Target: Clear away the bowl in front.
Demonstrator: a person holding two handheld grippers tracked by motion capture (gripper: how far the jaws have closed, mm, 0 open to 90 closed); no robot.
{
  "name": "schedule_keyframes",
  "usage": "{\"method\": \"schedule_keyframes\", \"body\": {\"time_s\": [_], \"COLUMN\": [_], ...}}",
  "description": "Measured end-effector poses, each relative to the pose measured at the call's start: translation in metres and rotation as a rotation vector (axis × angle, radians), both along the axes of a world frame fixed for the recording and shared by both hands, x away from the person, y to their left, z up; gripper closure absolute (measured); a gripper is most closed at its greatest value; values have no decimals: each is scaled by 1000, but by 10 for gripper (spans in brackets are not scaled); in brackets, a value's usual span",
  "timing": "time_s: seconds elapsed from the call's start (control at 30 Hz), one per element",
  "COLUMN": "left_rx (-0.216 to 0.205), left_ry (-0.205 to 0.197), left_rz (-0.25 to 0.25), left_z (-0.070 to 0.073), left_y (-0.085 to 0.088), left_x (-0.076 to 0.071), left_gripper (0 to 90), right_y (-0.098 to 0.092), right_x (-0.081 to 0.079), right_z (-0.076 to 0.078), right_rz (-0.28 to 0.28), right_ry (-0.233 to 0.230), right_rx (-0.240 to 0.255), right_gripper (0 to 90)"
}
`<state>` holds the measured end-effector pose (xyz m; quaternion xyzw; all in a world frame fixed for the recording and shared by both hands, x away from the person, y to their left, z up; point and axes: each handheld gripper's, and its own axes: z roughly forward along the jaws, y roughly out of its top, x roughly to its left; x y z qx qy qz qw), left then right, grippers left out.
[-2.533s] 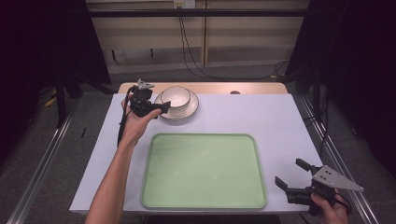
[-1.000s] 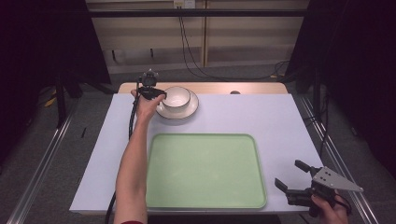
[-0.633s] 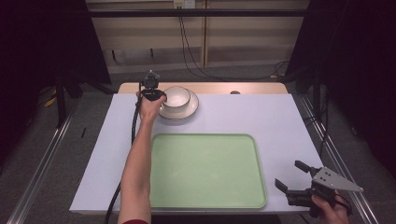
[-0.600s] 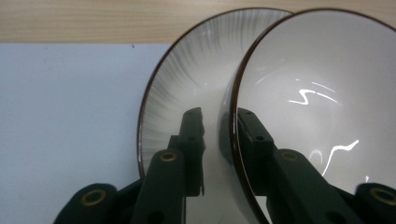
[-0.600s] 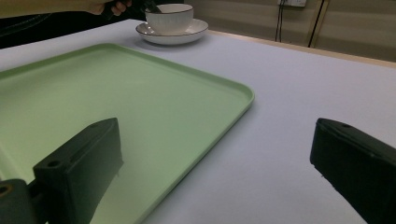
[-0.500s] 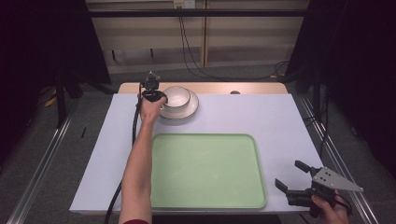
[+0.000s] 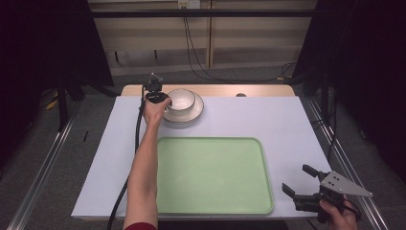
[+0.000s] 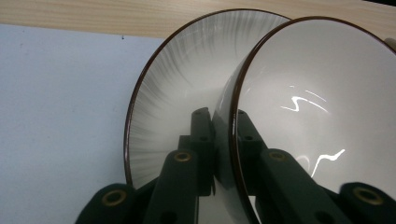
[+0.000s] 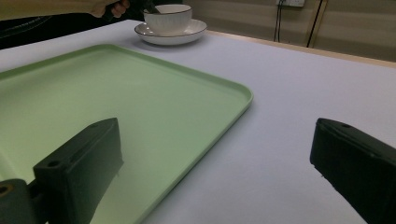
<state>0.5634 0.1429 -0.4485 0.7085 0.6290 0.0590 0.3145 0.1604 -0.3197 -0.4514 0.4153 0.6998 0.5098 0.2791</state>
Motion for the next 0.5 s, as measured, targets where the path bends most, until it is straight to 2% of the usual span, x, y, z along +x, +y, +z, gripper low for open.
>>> {"method": "schedule_keyframes", "body": {"time_s": [0.07, 0.2, 0.23, 0.5], "left_rx": [-12, -12, -38, -40], "left_ry": [13, -1, 4, 11], "left_rz": [-9, 0, 12, 3], "left_z": [0, 0, -1, 1], "left_y": [2, 2, 2, 5], "left_x": [0, 0, -1, -2], "left_gripper": [825, 825, 824, 825], "right_y": [1, 0, -1, -1], "right_x": [0, 0, 0, 0], "right_z": [0, 0, 0, 0], "right_rz": [5, 2, -3, -3], "right_ry": [1, 1, 1, 3], "right_rx": [-3, -1, 0, 1], "right_gripper": [17, 17, 17, 17]}}
